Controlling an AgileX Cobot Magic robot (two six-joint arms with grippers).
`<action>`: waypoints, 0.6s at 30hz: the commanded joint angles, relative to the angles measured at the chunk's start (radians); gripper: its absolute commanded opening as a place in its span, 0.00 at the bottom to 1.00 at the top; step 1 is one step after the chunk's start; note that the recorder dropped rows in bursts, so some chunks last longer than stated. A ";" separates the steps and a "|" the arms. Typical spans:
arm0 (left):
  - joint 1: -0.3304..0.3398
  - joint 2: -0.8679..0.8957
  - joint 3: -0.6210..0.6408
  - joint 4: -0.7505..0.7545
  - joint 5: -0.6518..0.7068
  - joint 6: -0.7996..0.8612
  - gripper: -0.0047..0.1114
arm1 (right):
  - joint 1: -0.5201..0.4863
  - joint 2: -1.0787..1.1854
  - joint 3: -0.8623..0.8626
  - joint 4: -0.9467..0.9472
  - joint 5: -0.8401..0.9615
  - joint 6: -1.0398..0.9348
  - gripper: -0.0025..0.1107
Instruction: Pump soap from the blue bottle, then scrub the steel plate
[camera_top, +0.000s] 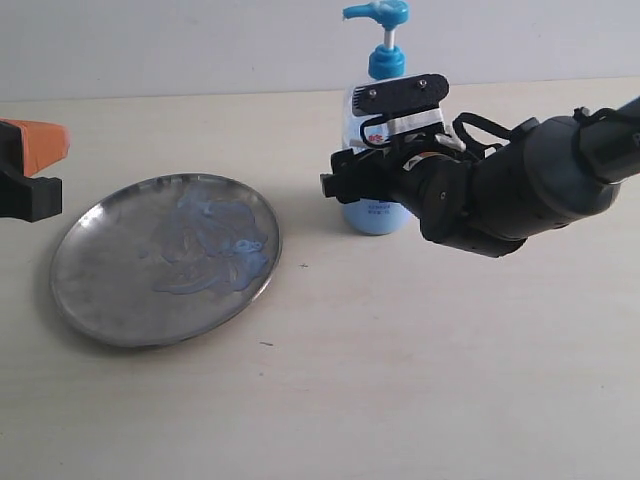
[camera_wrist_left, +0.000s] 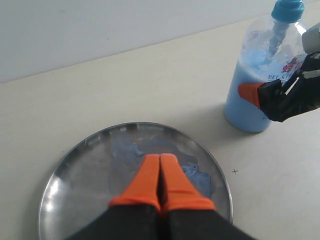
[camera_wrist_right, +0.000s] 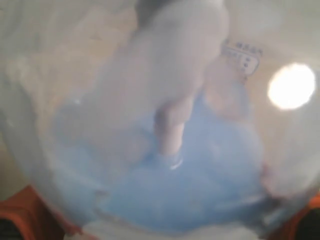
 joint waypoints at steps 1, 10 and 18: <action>0.001 -0.007 0.003 -0.006 -0.011 -0.001 0.04 | -0.005 -0.002 -0.009 -0.017 -0.040 0.013 0.68; 0.001 -0.007 0.003 -0.002 -0.016 0.001 0.04 | -0.005 -0.020 -0.009 -0.013 -0.066 0.030 0.71; 0.001 -0.007 0.003 -0.002 -0.016 0.003 0.04 | -0.005 -0.020 -0.009 -0.013 -0.086 0.056 0.71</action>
